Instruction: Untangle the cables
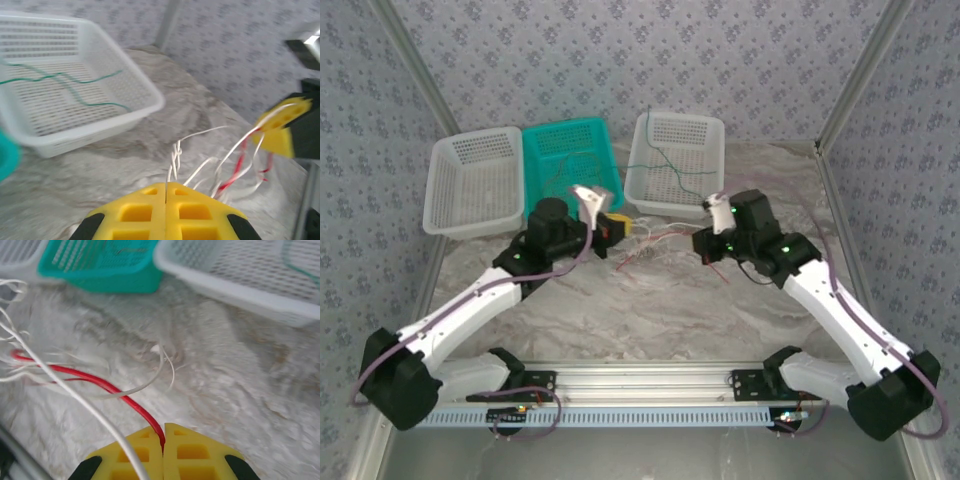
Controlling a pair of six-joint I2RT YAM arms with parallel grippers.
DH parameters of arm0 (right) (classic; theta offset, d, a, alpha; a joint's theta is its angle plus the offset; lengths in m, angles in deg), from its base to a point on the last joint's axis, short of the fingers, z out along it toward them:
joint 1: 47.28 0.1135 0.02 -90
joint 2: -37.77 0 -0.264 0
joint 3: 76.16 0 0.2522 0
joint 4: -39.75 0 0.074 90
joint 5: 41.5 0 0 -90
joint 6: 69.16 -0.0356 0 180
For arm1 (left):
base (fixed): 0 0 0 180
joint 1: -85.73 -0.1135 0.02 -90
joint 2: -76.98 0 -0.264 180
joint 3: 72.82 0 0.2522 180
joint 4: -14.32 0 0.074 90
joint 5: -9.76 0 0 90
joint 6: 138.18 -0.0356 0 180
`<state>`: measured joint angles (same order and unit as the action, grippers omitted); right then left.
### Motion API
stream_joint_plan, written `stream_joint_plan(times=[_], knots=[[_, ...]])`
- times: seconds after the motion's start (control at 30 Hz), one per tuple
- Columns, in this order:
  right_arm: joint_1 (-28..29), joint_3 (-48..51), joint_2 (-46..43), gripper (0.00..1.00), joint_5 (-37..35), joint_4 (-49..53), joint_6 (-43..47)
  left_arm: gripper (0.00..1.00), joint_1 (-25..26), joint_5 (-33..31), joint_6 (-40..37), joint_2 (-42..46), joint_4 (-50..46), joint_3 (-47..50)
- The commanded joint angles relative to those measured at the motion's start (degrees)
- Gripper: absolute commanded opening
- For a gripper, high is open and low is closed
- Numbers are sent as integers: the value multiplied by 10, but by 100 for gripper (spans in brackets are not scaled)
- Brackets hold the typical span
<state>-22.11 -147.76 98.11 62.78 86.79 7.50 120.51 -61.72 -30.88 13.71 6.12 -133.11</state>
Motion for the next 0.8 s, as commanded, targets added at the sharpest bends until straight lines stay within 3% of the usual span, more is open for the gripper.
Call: stream_joint_plan(times=[0.0, 0.27, 0.33, 0.4, 0.47, 0.6, 0.77], knots=[[-43, 21, -22, 0, -29, 14, -54, 0, -5, -58, 11, 28, -33, 11], [-82, 38, -26, 0, 54, -22, -66, 0, -6, -47, 4, 43, -29, 20], [-77, 38, -23, 0, 96, -31, -53, 30, -5, -8, -1, 41, -10, 22], [-63, 32, -19, 0, 120, -27, -28, 69, -5, 33, -6, 41, 9, 20], [-41, 20, -12, 0, 112, -7, 7, 85, -5, 46, -14, 45, 0, 6], [25, -16, 2, 0, 8, 53, 67, 96, -5, 60, -51, 59, -49, -31], [77, -30, 7, 0, 27, 46, 95, 97, 19, 136, -69, 25, -48, -58]])
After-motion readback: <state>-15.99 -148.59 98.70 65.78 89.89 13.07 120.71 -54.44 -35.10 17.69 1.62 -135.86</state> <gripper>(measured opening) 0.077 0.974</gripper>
